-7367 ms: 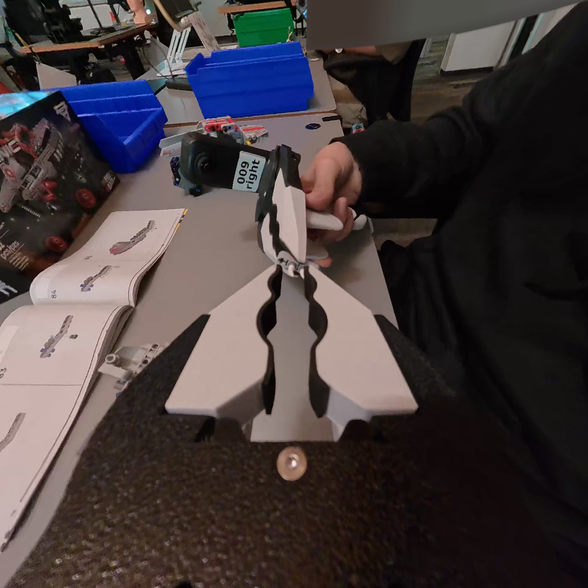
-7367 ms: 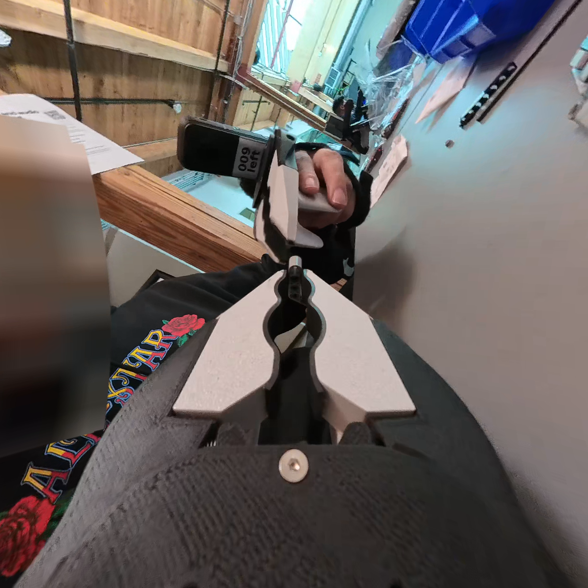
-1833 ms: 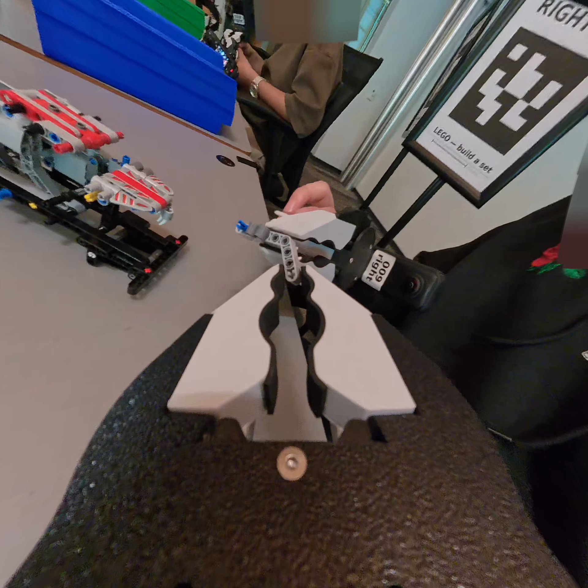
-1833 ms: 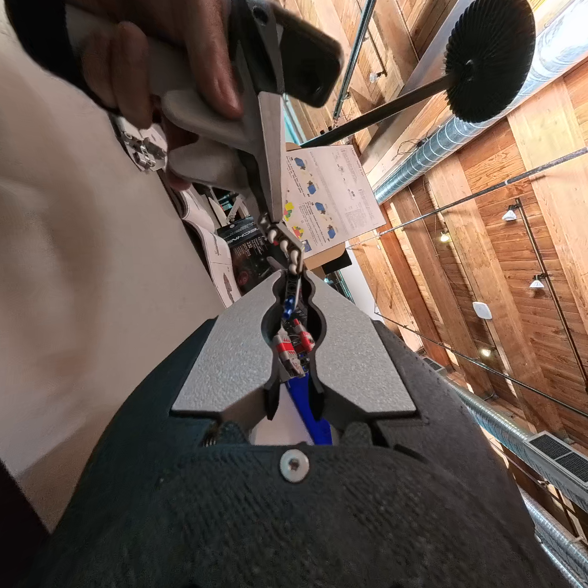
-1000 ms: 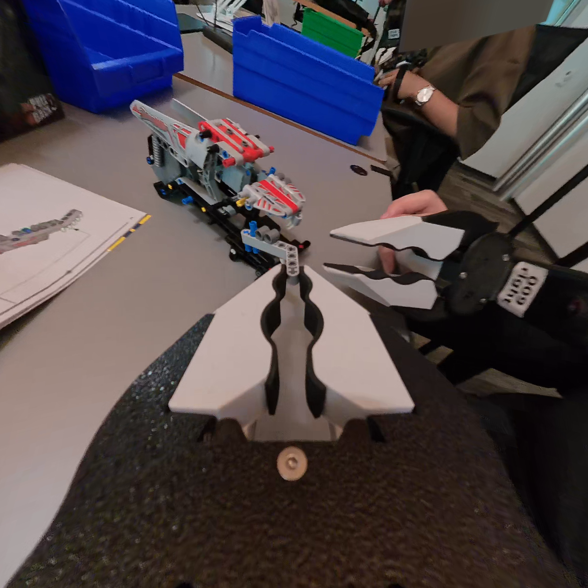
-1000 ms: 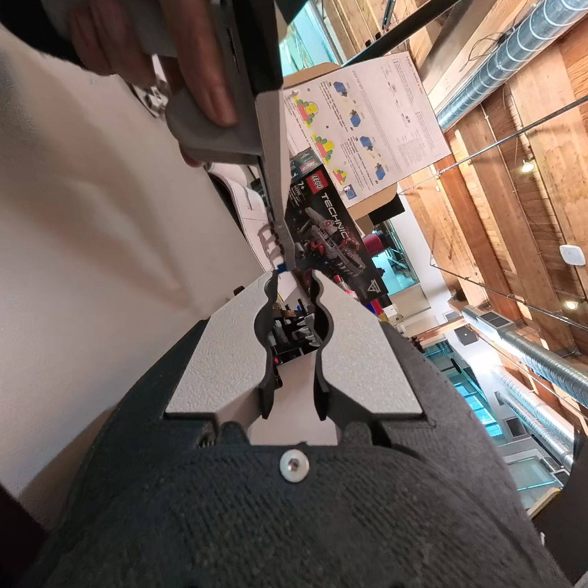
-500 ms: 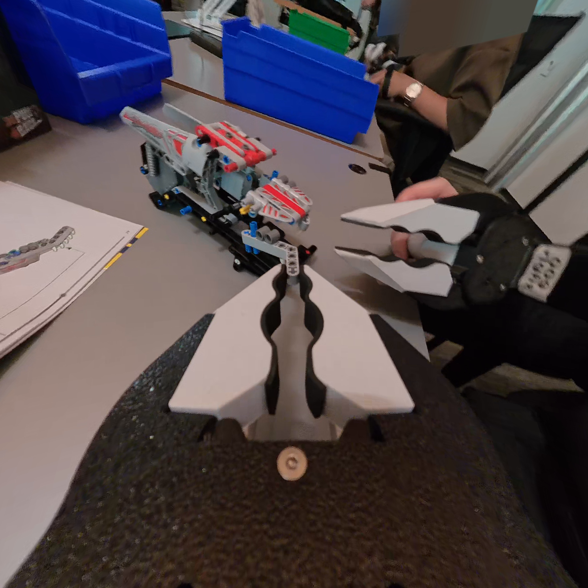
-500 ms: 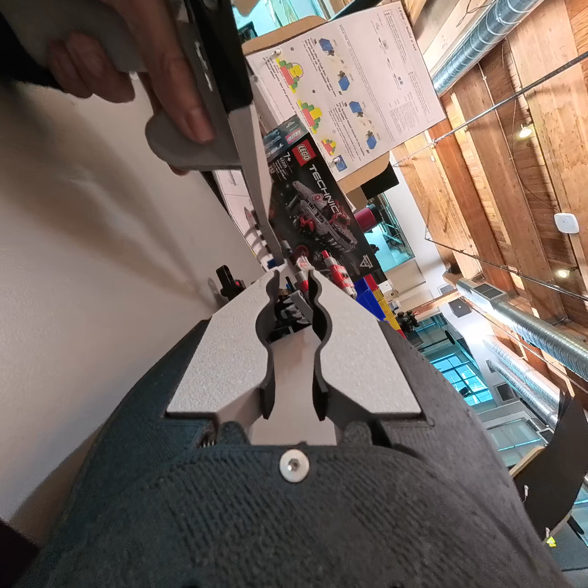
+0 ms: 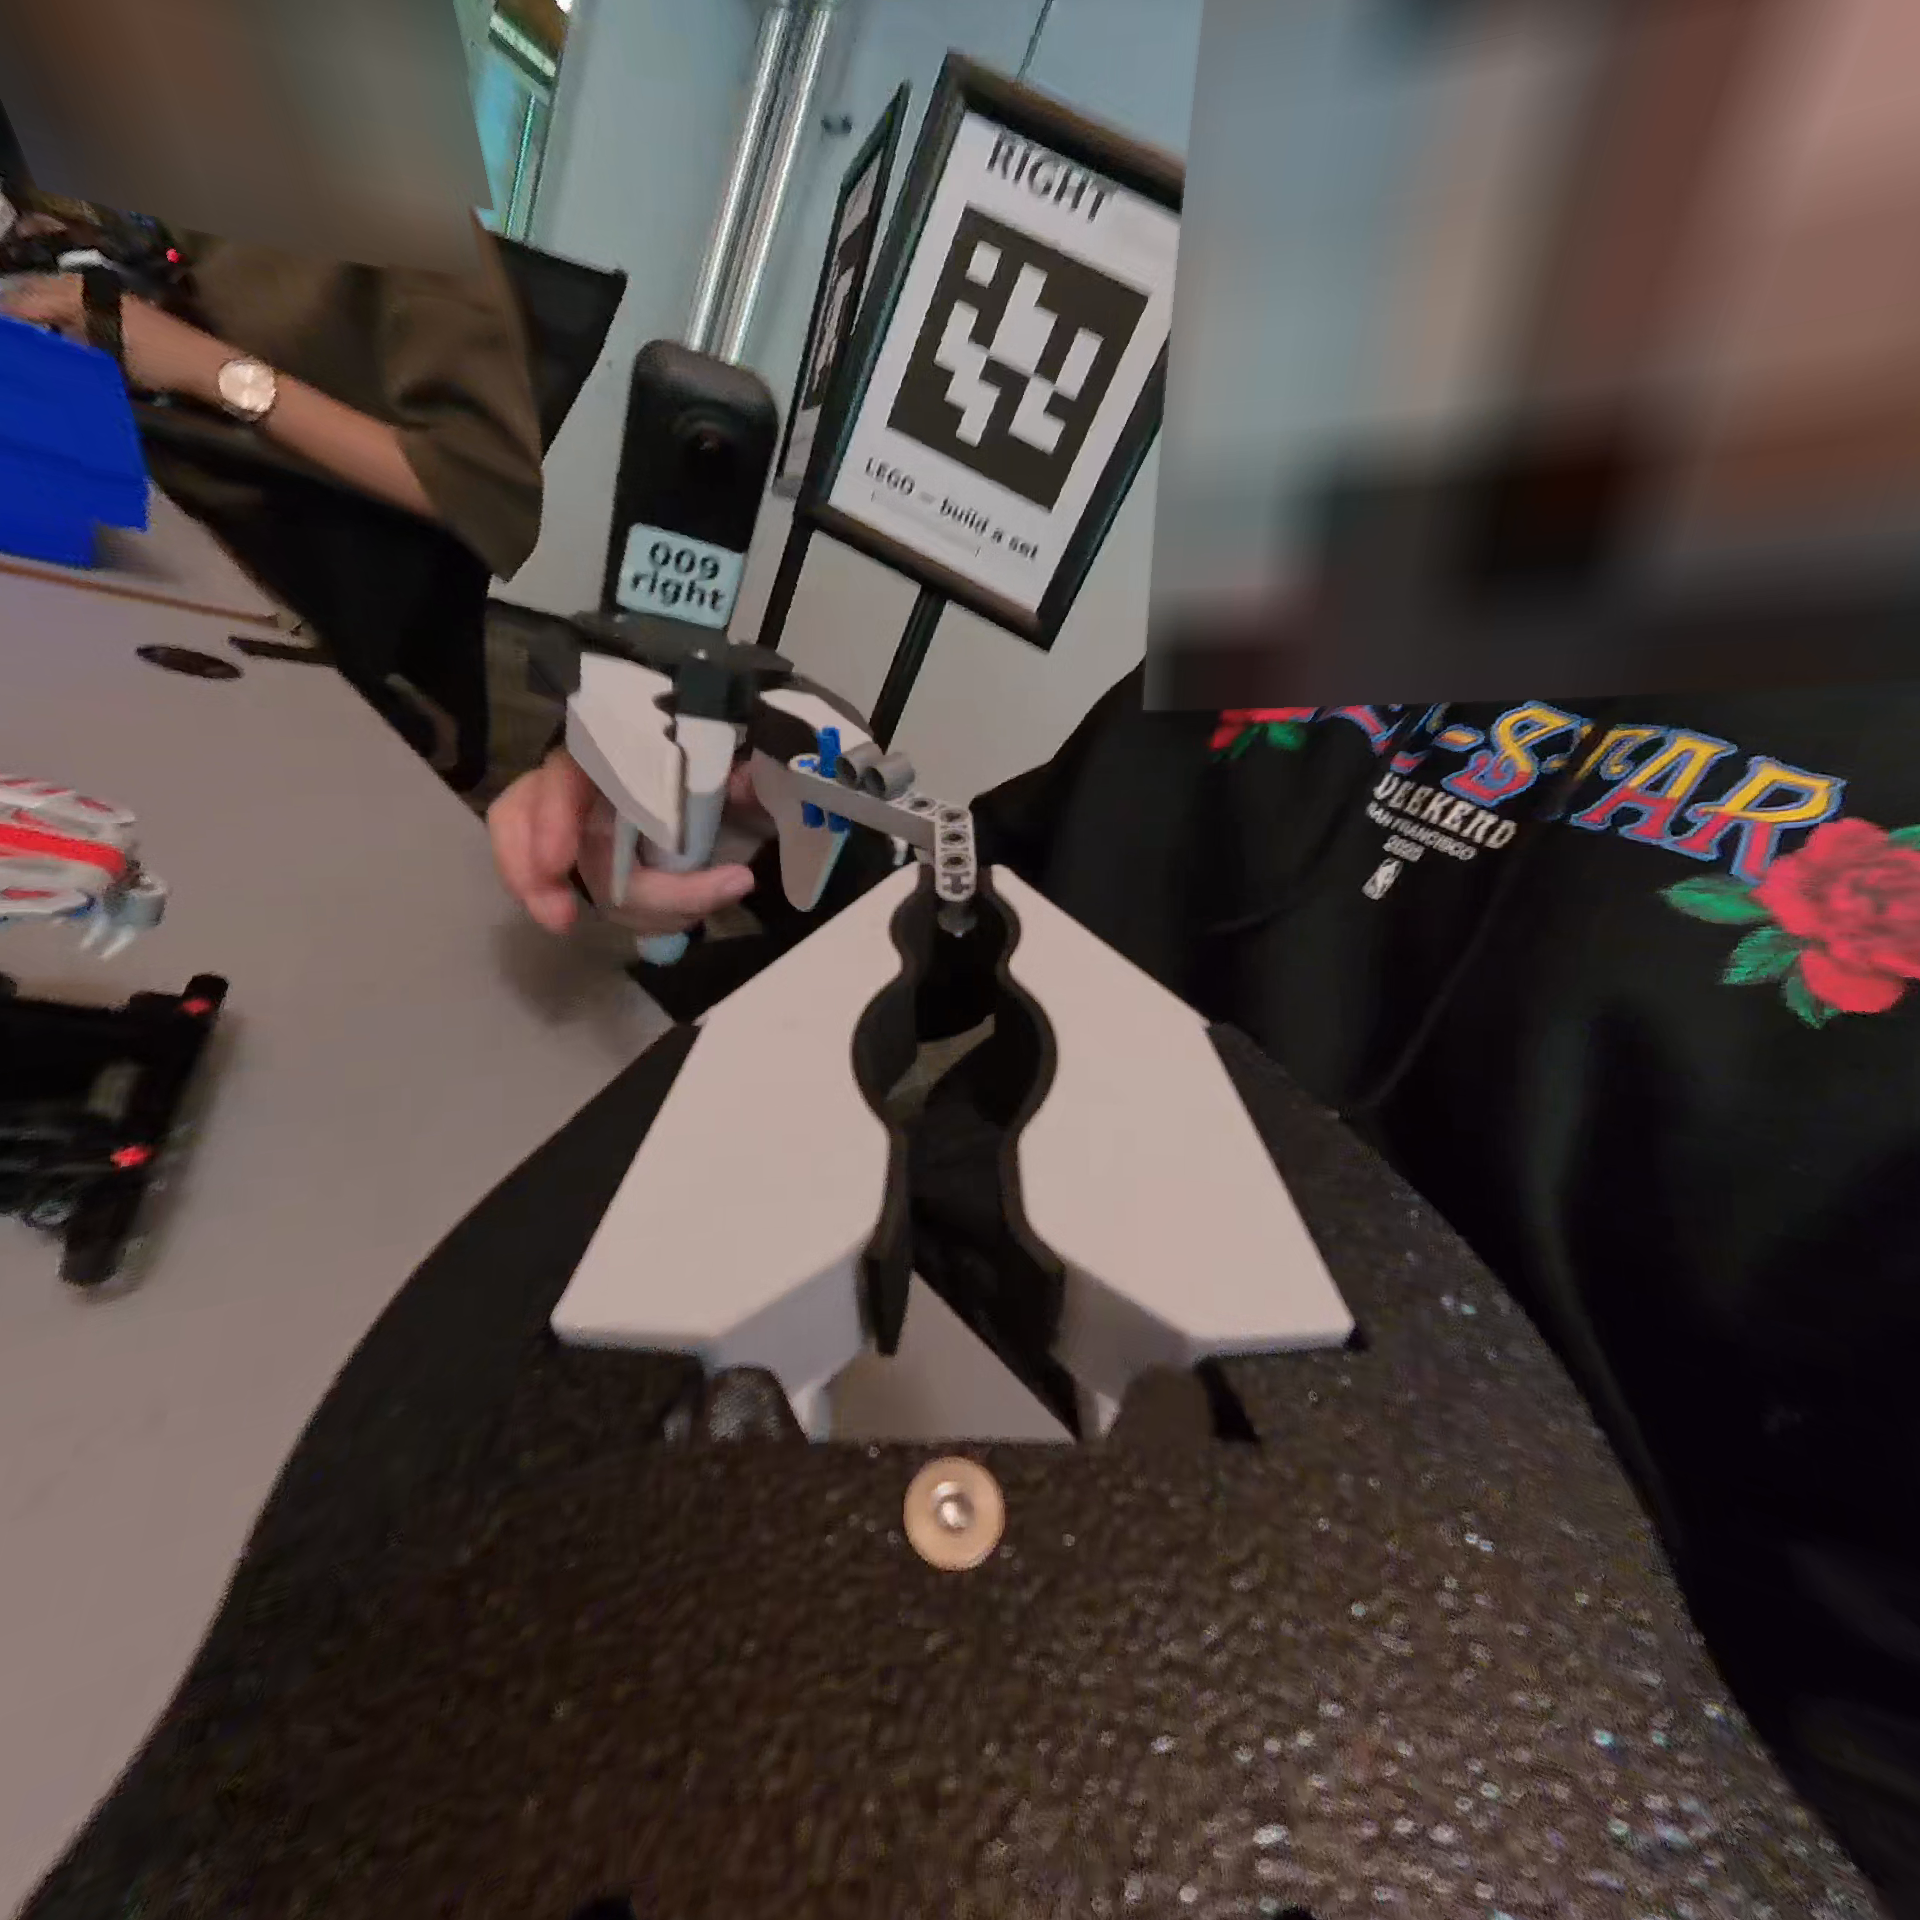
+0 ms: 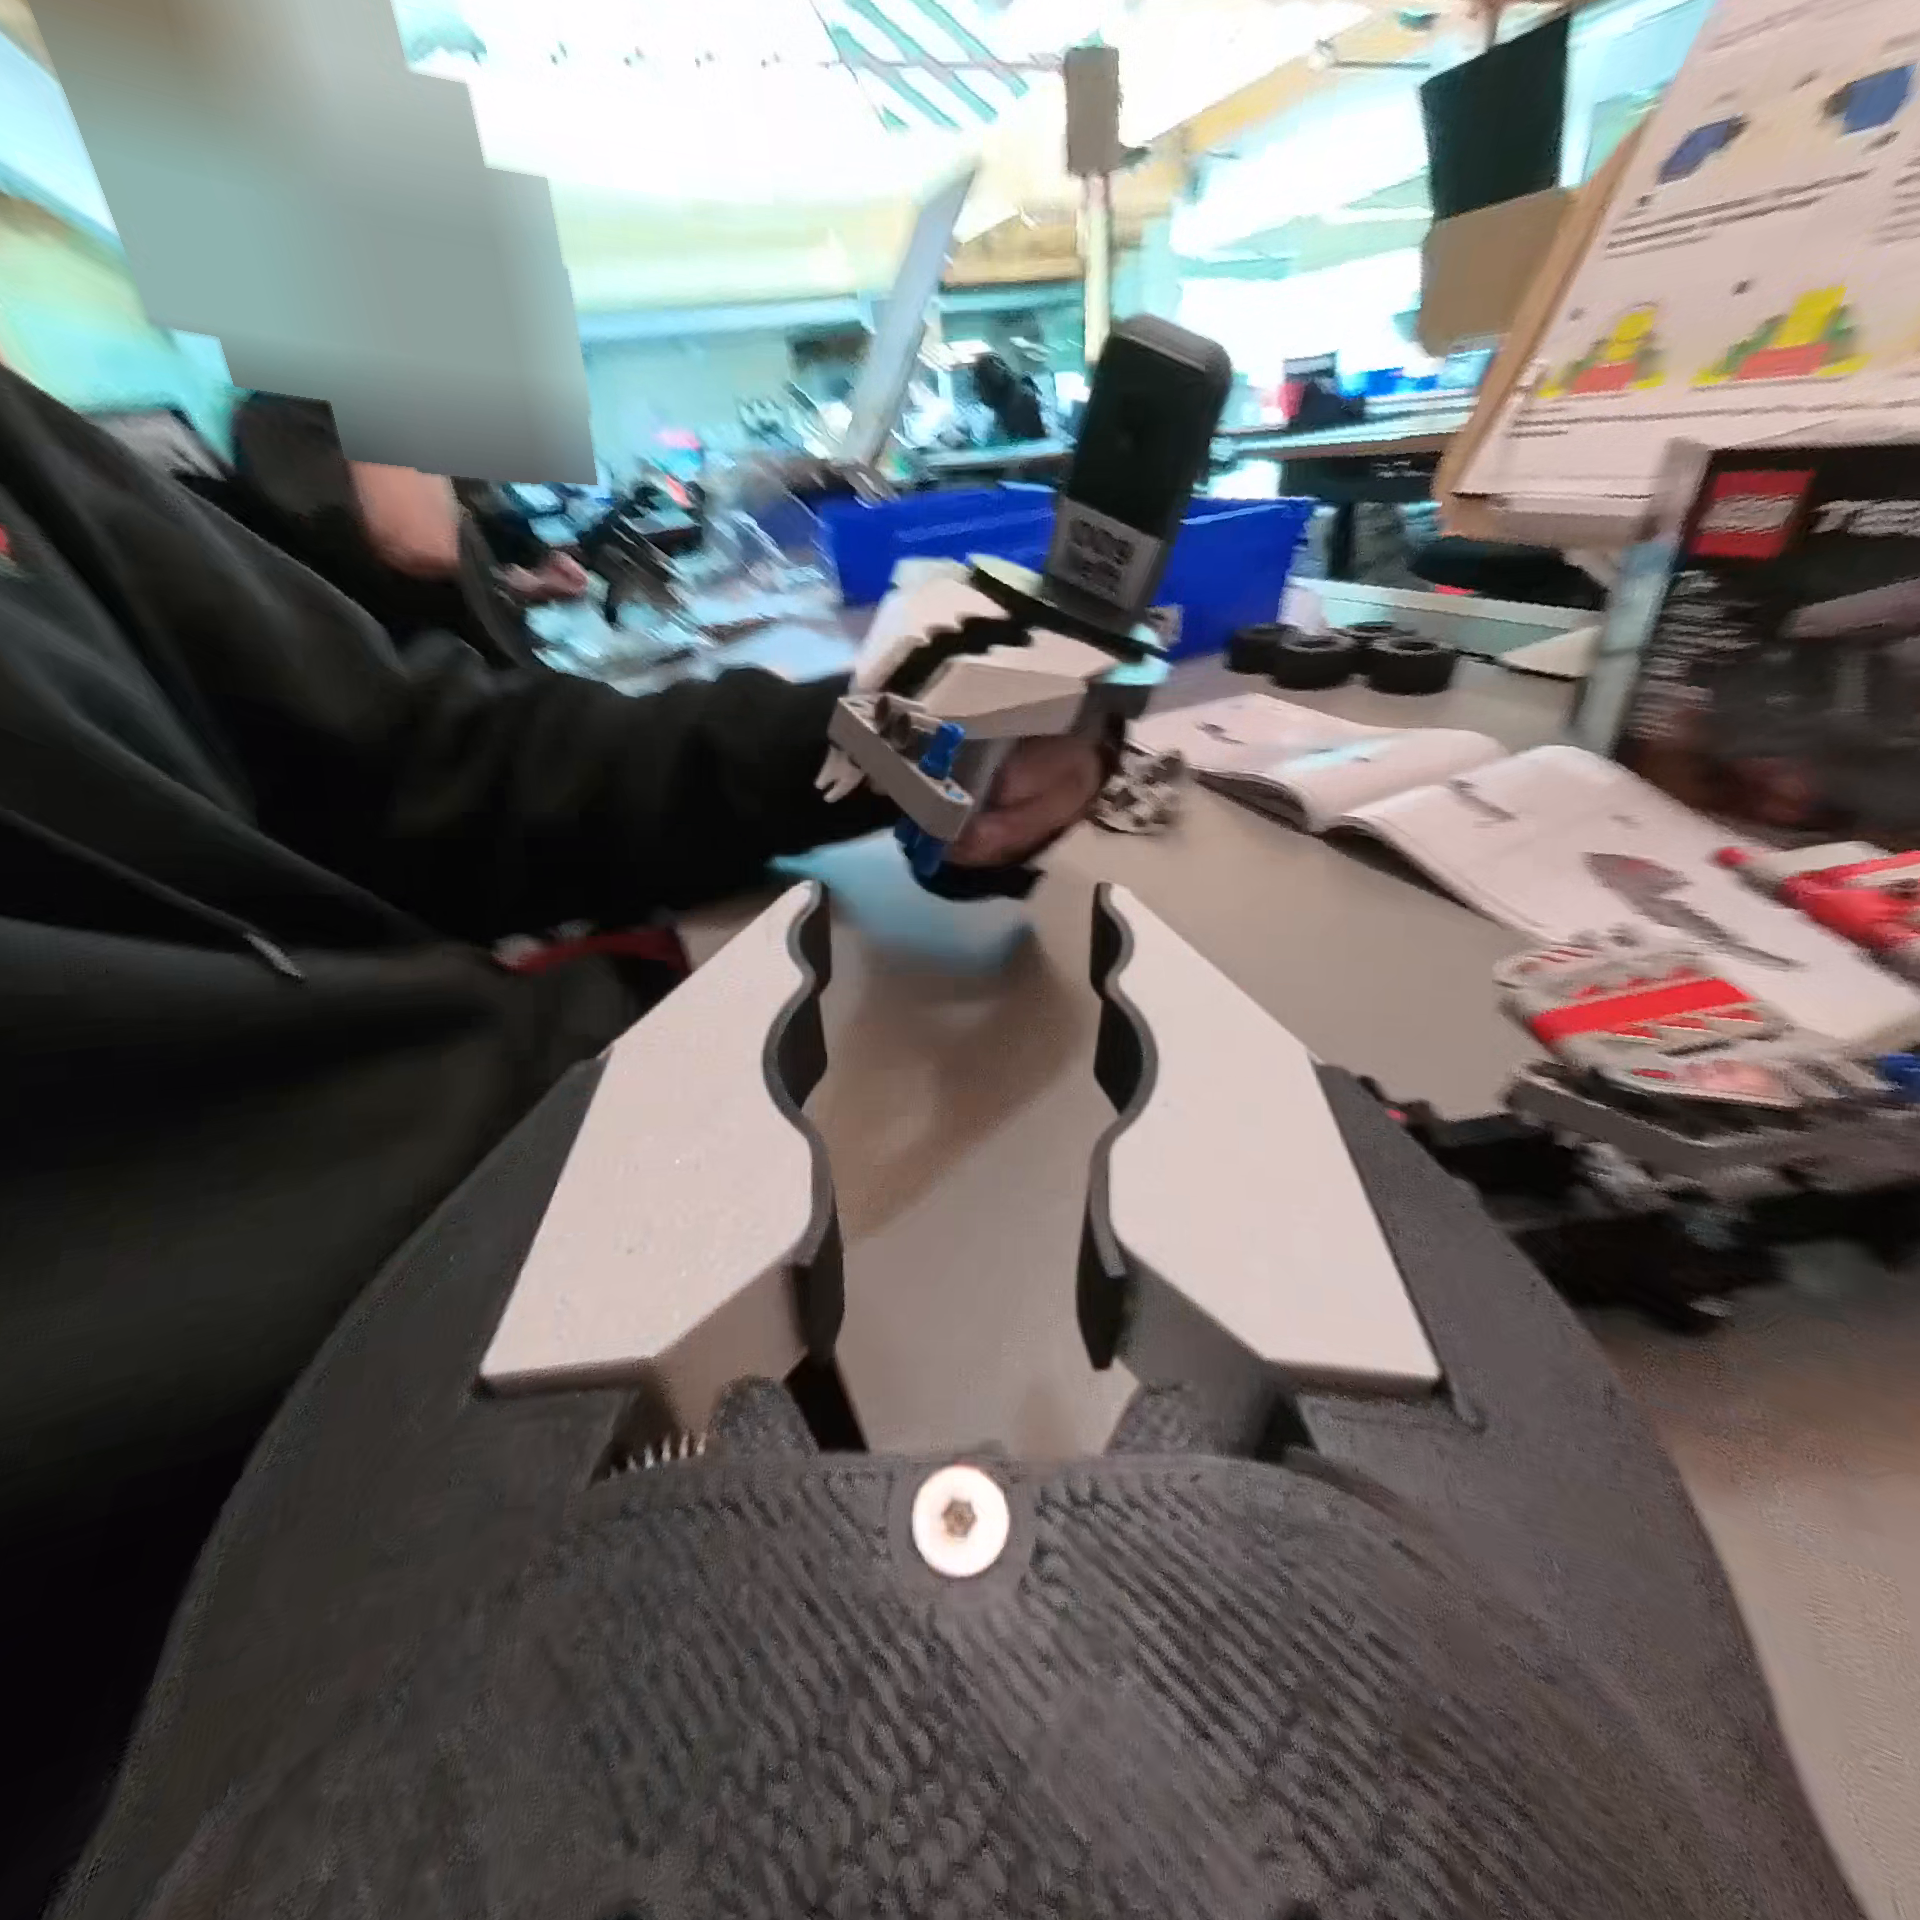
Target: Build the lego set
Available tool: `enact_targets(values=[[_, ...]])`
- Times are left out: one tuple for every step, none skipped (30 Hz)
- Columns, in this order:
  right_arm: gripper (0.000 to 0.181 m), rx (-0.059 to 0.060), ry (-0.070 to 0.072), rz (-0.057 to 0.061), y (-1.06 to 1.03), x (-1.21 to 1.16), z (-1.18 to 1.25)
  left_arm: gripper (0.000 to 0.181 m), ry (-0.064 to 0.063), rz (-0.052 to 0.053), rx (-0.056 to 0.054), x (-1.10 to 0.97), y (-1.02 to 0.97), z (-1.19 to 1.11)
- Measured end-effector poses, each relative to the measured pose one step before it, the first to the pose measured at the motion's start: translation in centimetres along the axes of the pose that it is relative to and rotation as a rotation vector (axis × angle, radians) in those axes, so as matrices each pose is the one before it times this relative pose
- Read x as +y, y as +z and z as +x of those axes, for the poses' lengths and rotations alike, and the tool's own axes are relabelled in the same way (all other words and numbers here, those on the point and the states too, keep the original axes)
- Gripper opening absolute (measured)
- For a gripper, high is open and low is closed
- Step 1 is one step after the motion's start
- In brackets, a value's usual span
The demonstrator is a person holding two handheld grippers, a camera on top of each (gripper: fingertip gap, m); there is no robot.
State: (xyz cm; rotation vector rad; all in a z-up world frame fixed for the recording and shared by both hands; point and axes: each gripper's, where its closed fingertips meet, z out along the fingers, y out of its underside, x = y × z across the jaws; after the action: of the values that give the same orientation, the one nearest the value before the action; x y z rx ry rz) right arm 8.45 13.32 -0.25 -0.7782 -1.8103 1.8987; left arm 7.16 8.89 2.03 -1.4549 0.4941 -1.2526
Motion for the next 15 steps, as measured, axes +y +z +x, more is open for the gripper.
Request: enact_targets(values=[[0.048, -0.0492, 0.0546, 0.0211, 0.163, -0.288, -0.613, 0.005, -0.0124, 0.0183, 0.0129, -0.185, 0.056, -0.025], [0.041, -0.0329, 0.0482, 0.0208, 0.172, -0.278, -0.338, 0.005, -0.0160, 0.0090, 0.0242, -0.041, 0.046, 0.125], [0.035, -0.0163, 0.0418, 0.0295, 0.174, -0.341, -0.072, 0.005, -0.0096, 0.0067, 0.0240, 0.028, 0.071, 0.180], [0.036, -0.0239, 0.0401, 0.0420, 0.161, -0.441, -0.208, 0.005, -0.0039, 0.0012, 0.0058, 0.081, 0.066, -0.019], [0.031, -0.0303, 0.0375, 0.0375, 0.127, -0.350, -0.328, 0.005, 0.0019, -0.0086, 0.0035, 0.176, 0.088, 0.025], [0.020, -0.0228, 0.0307, 0.0263, 0.071, -0.223, -0.198, 0.005, 0.0077, -0.0138, 0.0095, 0.215, 0.099, 0.208], [0.013, -0.0210, 0.0221, 0.0229, 0.030, -0.181, -0.215, 0.005, 0.0104, -0.0111, 0.0024, 0.119, 0.100, 0.148], [0.008, -0.0156, 0.0098, 0.0172, 0.016, -0.131, -0.187, 0.005, 0.0084, -0.0040, -0.0092, -0.018, 0.034, -0.015], [0.008, 0.0062, -0.0029, 0.0105, 0.013, -0.100, 0.059, 0.004, 0.0045, 0.0020, -0.0133, -0.130, -0.053, -0.070], [0.008, 0.0104, -0.0146, 0.0056, -0.007, -0.091, 0.046, 0.004, 0.0046, 0.0018, -0.0137, -0.129, -0.124, -0.074], [0.008, 0.0088, -0.0195, -0.0072, 0.051, 0.067, 0.022, 0.004, 0.0086, 0.0011, -0.0143, -0.108, -0.158, -0.049], [0.007, 0.0052, -0.0188, -0.0145, 0.079, 0.184, -0.020, 0.005, 0.0118, -0.0009, -0.0215, -0.074, -0.201, -0.119], [0.007, 0.0100, -0.0177, -0.0114, 0.100, 0.153, 0.077, 0.005, 0.0103, -0.0025, -0.0358, -0.064, -0.249, -0.301], [0.007, 0.0189, -0.0148, 0.0044, 0.072, -0.047, 0.221, 0.006, 0.0111, -0.0022, -0.0492, -0.091, -0.302, -0.480], [0.006, 0.0224, -0.0064, 0.0144, 0.040, -0.147, 0.308, 0.006, 0.0135, -0.0008, -0.0493, -0.109, -0.318, -0.472]])
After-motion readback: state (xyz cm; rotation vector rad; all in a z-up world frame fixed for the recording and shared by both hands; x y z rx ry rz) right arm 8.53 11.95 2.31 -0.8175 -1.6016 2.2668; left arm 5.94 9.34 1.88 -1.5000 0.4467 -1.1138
